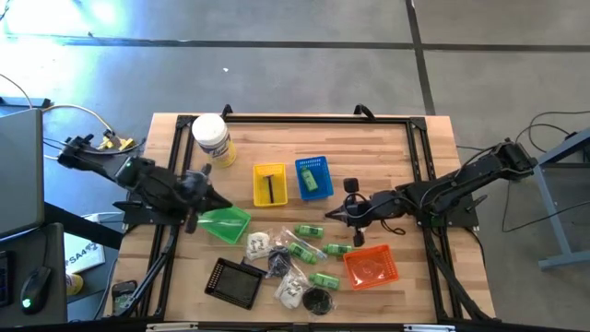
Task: Pick & Place Travel size toiletries
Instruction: Put the cotton pack into the black bin
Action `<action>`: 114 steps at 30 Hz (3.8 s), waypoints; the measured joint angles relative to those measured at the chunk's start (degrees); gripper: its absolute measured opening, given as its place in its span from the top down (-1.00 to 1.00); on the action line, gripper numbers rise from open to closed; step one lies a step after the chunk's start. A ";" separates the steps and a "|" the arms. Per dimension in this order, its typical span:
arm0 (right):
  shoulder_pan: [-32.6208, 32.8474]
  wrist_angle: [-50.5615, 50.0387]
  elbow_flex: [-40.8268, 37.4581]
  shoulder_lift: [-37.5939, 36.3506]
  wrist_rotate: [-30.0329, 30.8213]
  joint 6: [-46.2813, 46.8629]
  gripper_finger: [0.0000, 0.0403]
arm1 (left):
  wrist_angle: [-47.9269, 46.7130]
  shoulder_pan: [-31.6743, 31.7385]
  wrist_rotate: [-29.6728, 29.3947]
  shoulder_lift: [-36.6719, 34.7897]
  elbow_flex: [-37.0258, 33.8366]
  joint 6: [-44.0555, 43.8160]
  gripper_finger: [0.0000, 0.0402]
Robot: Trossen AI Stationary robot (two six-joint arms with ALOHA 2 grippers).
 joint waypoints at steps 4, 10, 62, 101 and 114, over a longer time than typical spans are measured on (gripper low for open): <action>-0.64 1.67 0.00 0.00 -0.41 -0.14 0.99 | 20.02 -0.01 -4.45 -4.98 -12.42 4.90 0.99; -0.63 3.40 0.00 0.00 -9.77 1.34 0.99 | 26.47 -0.01 -11.06 -7.99 -21.93 12.70 1.00; -12.34 -7.13 7.47 10.68 -6.13 17.59 0.89 | 28.58 0.01 -14.67 -25.14 -38.49 21.80 1.00; -0.70 -42.27 30.45 30.06 0.38 29.26 0.79 | 37.23 0.01 -13.35 -24.53 -38.45 15.27 1.00; 3.65 -68.27 29.06 29.62 -0.27 55.41 -0.42 | 33.96 0.01 -13.17 -24.40 -38.45 17.01 1.00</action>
